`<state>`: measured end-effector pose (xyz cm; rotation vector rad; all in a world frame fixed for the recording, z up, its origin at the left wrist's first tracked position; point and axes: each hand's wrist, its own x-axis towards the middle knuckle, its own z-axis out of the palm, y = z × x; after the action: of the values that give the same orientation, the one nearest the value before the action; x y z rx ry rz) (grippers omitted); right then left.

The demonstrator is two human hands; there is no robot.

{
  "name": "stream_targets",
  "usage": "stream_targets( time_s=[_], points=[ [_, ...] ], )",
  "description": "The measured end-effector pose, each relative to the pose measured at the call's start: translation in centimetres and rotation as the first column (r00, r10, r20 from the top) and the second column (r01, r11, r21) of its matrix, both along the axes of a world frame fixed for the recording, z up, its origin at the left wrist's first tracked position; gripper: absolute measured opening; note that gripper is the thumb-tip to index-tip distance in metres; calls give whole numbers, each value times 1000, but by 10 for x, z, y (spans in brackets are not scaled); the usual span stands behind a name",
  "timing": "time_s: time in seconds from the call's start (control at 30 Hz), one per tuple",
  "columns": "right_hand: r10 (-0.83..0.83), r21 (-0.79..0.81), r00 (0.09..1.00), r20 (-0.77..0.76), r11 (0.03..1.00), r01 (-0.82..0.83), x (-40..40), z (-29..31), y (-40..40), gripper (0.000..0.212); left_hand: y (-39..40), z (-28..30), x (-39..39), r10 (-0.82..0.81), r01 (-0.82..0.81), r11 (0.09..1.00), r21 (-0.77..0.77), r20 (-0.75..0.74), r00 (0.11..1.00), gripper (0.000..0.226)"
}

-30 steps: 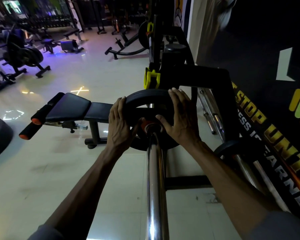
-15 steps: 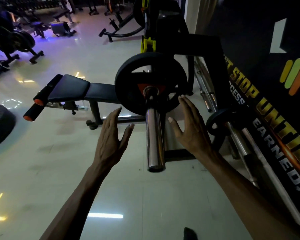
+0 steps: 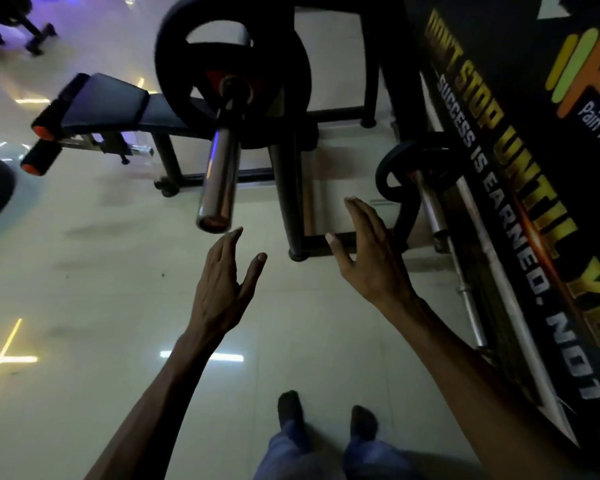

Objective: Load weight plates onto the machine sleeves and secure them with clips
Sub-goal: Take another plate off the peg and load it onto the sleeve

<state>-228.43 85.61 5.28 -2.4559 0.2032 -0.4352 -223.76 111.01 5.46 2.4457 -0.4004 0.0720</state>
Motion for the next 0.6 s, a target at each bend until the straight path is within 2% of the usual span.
stream_targets(
  time_s=[0.2, 0.37, 0.6],
  points=[
    [-72, 6, 994, -85, 997, 72, -43, -20, -69, 66, -88, -19, -19, -114, 116, 993, 38, -28, 993, 71],
    [-150, -15, 980, -133, 989, 149, -50, -35, -134, 66, -164, -35, -6, -227, 229, 972, 50, -43, 973, 68],
    [-300, -150, 952, -64, 946, 288, -20, -52, -226, 59, -277, -58, 50, -358, 361, 932, 17, -96, 929, 72]
  ],
)
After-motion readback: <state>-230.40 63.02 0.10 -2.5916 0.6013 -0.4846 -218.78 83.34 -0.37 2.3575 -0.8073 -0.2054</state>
